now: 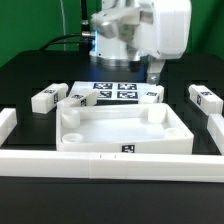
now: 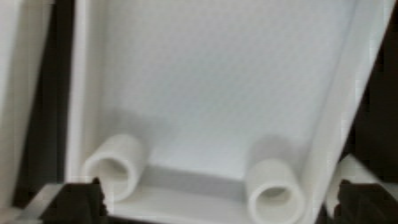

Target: Assemble desk

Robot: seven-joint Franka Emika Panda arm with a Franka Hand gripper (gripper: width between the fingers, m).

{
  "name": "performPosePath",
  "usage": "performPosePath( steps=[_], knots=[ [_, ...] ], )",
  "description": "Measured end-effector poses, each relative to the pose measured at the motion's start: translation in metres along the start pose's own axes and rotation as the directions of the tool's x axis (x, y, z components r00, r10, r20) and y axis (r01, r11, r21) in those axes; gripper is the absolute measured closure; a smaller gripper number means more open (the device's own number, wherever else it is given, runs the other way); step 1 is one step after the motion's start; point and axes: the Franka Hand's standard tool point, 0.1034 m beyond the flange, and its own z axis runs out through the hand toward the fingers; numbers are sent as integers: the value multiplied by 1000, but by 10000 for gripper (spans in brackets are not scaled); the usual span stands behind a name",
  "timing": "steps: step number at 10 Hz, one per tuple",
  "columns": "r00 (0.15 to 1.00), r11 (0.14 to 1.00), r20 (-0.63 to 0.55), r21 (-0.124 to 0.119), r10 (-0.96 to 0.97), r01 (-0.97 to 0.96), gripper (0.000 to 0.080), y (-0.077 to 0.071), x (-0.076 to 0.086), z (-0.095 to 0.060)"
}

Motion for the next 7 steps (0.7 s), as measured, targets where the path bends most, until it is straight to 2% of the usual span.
performPosePath(
  steps=[1, 5, 6, 7],
  knots=[
    [1000, 1000, -3, 6, 13, -13, 150, -5, -6, 5],
    [1000, 1000, -4, 5, 22, -22, 150, -6, -6, 7],
    [1000, 1000, -9, 4, 29, -29, 150, -13, -5, 21],
    [999, 999, -21, 21, 34, -33, 150, -24, -2, 37]
  ],
)
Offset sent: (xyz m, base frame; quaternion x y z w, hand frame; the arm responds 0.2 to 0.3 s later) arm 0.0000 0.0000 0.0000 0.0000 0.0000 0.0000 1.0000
